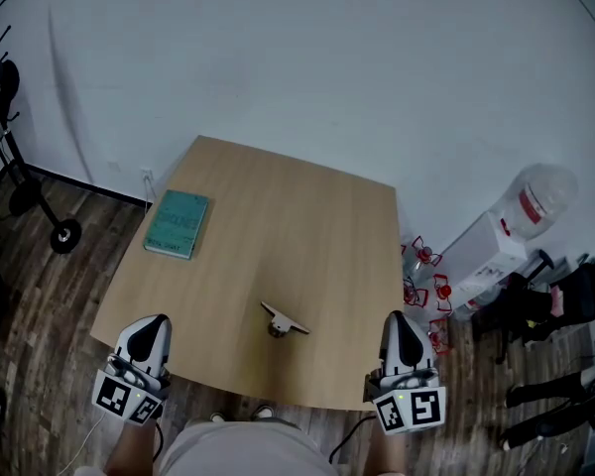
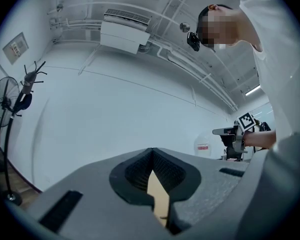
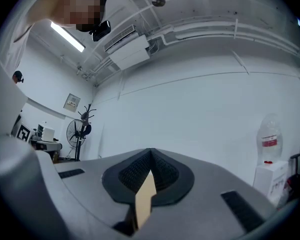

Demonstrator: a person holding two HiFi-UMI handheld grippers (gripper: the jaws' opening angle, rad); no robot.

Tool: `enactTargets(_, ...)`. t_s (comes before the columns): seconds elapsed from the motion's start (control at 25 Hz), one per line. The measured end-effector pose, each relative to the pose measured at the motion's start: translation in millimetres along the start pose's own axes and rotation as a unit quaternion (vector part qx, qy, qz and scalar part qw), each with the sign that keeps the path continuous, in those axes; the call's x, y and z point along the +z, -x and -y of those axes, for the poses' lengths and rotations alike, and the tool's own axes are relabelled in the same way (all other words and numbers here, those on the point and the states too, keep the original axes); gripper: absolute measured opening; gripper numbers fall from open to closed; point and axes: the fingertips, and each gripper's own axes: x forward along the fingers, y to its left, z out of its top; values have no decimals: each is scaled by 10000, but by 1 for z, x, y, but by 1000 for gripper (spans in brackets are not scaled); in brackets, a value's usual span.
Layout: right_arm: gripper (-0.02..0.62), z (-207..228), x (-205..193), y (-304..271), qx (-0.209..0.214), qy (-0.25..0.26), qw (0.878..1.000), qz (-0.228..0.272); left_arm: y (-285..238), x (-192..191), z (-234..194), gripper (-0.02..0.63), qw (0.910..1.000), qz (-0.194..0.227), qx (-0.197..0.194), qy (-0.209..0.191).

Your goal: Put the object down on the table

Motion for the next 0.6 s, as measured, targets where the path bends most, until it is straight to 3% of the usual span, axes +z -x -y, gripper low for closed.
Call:
enactTargets(0.28,-3,3,-10,10,-159,-144,9997,-123,7,2,-10,6,9998,-11,206,-21)
enactTargets(0.6,-3,6,-7,7,-187,-90,9997,-121,1,8,-7,6,9998,24,156,-82)
